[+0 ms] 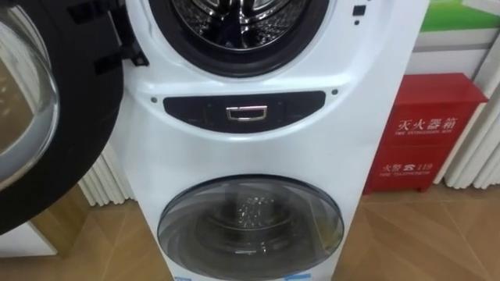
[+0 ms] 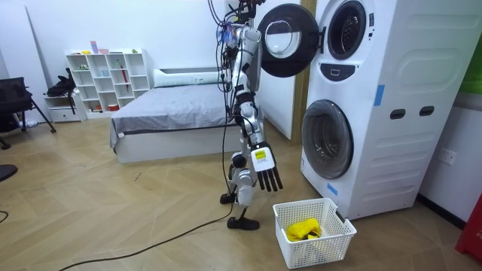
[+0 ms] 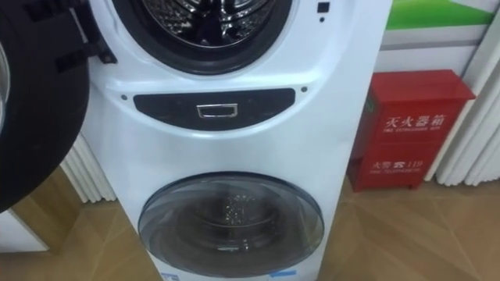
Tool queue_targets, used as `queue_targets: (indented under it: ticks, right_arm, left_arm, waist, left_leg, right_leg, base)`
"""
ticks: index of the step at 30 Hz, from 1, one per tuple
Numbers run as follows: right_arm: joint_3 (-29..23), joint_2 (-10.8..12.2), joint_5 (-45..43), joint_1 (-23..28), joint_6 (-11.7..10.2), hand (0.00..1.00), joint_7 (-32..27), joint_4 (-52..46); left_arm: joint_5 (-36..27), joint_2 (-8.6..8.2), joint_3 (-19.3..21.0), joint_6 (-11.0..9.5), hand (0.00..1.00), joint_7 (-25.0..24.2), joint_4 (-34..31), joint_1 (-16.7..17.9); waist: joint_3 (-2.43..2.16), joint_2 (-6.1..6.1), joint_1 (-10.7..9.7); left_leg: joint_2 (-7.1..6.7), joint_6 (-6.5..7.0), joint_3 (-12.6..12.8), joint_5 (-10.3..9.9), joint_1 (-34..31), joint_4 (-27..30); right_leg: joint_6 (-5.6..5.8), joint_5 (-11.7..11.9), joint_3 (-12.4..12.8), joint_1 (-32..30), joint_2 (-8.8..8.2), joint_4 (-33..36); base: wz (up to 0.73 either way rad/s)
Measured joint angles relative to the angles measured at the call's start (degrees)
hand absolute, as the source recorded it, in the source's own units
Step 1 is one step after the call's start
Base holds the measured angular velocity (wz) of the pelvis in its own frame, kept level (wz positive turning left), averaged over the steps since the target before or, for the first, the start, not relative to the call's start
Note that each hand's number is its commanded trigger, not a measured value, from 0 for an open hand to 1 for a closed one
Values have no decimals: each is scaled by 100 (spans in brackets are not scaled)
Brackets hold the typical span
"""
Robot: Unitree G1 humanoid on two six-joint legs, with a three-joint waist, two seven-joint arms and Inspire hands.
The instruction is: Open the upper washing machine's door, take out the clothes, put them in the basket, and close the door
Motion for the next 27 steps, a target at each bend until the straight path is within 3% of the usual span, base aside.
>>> queue_targets:
  ticks: [13,18,21,27]
  right_arm:
    - [-166,-4,-238,39,-1,0,252,-44]
    - [-89,24,-224,89,-1,0,407,23]
    - [-71,47,-207,83,-1,0,474,28]
    - [176,51,-192,-301,-10,0,649,81]
  left_arm:
    - [-9,28,-177,116,0,13,-13,-368]
    - [52,31,-565,150,0,88,-272,-733]
    - [172,33,-602,156,0,314,-1047,-733]
    - [752,-82,-669,208,0,362,-3508,-653]
  waist:
    - [18,-26,-61]
    - [29,-3,-73]
    - [34,-8,-58]
    - [57,-5,-46]
  left_leg:
    - [2,1,1,-1,54,22]
    - [-2,7,-119,-4,32,37]
    - [-24,36,-239,13,-5,85]
    - [-108,105,-495,21,-188,229]
  right_leg:
    - [1,54,40,83,9,38]
    - [23,95,-5,116,7,8]
    - [47,112,-36,136,-22,9]
    - [131,164,13,205,-101,-9]
  base:
    - [0]
    - [15]
    - [30]
    - [26]
